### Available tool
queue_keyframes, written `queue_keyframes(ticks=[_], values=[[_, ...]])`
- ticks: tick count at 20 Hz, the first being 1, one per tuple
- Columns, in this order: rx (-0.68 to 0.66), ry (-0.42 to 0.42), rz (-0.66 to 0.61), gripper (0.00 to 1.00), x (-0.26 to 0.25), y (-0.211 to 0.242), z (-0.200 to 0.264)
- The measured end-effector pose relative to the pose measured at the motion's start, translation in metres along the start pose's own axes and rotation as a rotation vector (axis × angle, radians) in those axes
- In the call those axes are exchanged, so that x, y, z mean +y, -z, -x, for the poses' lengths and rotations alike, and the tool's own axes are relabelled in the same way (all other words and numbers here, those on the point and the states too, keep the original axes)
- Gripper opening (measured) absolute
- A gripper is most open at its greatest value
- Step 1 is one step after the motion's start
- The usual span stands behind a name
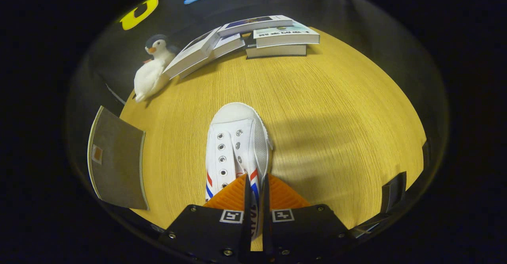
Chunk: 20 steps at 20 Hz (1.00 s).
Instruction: Open the storage box then place both shoes into the box .Put the left shoe in first, then the right shoe, with the right side of both shoes facing outward in a uniform manner.
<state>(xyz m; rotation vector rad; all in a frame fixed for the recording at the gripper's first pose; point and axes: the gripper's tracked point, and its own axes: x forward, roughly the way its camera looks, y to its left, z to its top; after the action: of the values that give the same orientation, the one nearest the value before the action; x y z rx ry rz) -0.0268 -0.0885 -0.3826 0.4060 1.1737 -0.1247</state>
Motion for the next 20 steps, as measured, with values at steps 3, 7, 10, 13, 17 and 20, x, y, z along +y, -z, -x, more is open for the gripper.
queue_keyframes(ticks=[3, 7, 10, 13, 17, 20], values=[[0.015, -0.020, -0.072, 0.00, 0.002, 0.003, 0.008], [-0.003, -0.065, -0.099, 0.00, 0.013, -0.004, 0.026], [-0.023, -0.088, -0.101, 0.00, 0.026, -0.014, 0.045], [-0.036, -0.114, -0.075, 0.00, 0.044, -0.024, 0.063], [-0.040, -0.126, -0.028, 0.00, 0.068, -0.028, 0.082], [-0.042, -0.150, -0.029, 0.00, 0.092, -0.033, 0.092]])
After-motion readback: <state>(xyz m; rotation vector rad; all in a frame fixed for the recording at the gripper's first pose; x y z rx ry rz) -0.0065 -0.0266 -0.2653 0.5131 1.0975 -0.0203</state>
